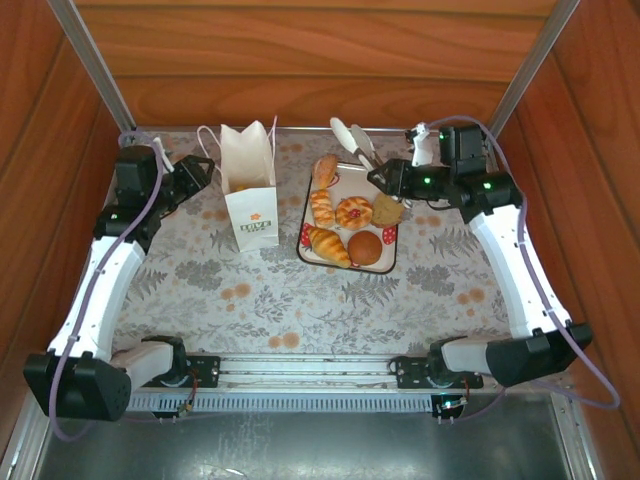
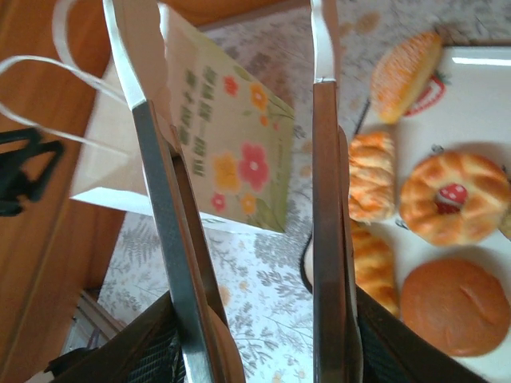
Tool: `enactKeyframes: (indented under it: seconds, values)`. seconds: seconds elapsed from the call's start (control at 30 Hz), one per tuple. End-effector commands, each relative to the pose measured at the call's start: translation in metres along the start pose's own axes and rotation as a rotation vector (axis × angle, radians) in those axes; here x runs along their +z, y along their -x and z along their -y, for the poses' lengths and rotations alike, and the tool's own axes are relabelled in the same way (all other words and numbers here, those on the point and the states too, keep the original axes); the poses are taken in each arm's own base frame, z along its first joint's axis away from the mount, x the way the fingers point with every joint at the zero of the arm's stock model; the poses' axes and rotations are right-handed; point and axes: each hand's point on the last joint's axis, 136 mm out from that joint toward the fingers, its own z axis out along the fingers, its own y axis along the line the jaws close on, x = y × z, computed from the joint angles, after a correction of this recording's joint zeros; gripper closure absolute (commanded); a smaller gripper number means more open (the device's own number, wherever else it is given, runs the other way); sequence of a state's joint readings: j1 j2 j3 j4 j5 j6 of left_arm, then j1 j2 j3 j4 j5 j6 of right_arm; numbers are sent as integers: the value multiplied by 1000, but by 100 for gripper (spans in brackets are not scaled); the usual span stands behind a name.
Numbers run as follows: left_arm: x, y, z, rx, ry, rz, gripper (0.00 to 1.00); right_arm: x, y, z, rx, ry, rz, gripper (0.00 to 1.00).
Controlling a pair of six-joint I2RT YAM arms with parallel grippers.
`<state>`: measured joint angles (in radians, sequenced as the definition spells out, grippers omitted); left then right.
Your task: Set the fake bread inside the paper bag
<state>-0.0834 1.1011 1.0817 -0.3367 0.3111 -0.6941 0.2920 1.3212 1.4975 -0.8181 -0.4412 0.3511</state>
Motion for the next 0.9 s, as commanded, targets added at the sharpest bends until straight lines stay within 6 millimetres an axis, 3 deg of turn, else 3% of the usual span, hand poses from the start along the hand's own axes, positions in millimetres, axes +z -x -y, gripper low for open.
enactKeyframes:
  seconds: [0.0, 0.27, 0.53, 0.87]
  values:
    - [-16, 4, 0, 34, 2, 32, 36, 18, 3, 22, 32, -52, -17, 51]
    - [-44, 6, -16, 135, 76, 124, 17, 75, 1, 65, 93, -131, -142, 49]
    - [-56, -2, -30, 174, 125, 152, 12, 141, -1, 105, 166, -161, -238, 45]
    - [-53, -2, -32, 181, 131, 138, 12, 190, -5, 115, 245, -84, -275, 45]
